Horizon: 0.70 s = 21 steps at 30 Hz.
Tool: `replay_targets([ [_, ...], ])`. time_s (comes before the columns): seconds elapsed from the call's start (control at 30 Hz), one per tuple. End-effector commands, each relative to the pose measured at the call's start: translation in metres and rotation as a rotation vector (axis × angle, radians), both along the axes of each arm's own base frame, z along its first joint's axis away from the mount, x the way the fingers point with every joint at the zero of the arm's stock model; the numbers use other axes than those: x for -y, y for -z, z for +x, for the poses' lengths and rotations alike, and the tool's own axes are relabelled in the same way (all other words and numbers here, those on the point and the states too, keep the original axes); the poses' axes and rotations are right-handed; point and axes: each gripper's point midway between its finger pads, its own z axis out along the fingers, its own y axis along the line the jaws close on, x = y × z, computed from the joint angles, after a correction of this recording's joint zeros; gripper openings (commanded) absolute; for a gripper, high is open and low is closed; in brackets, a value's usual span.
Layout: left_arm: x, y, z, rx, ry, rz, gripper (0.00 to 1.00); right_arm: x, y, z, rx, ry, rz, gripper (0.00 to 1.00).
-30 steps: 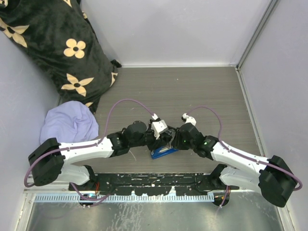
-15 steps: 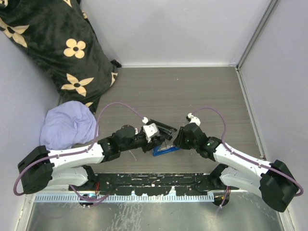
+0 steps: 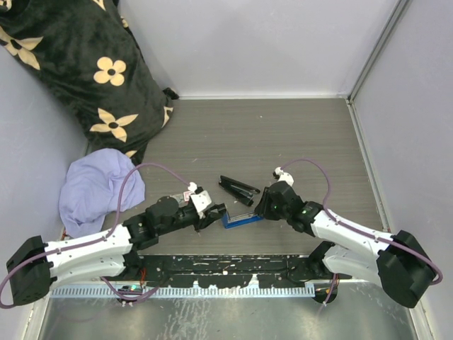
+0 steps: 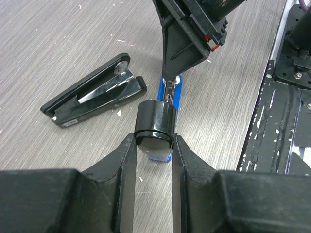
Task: Load the staples into the stapler
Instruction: Open the stapler at the center of the board.
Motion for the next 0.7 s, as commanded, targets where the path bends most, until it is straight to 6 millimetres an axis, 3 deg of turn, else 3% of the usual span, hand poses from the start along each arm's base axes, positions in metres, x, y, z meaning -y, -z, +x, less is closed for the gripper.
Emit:
replay_targets([
  [0.0, -0.021, -0.001, 0.019, 0.034, -0.134, 0.002, 0.0, 0.033, 0.033, -0.015, -0.085, 0.039, -0.152, 0.34],
  [0.4, -0.034, 0.037, 0.014, -0.05, -0.182, 0.036, 0.0, 0.035, 0.035, -0.013, -0.086, 0.044, -0.174, 0.34],
  [0.67, -0.016, 0.034, 0.015, -0.041, -0.123, 0.035, 0.0, 0.046, 0.031, -0.008, -0.076, 0.078, -0.181, 0.34],
])
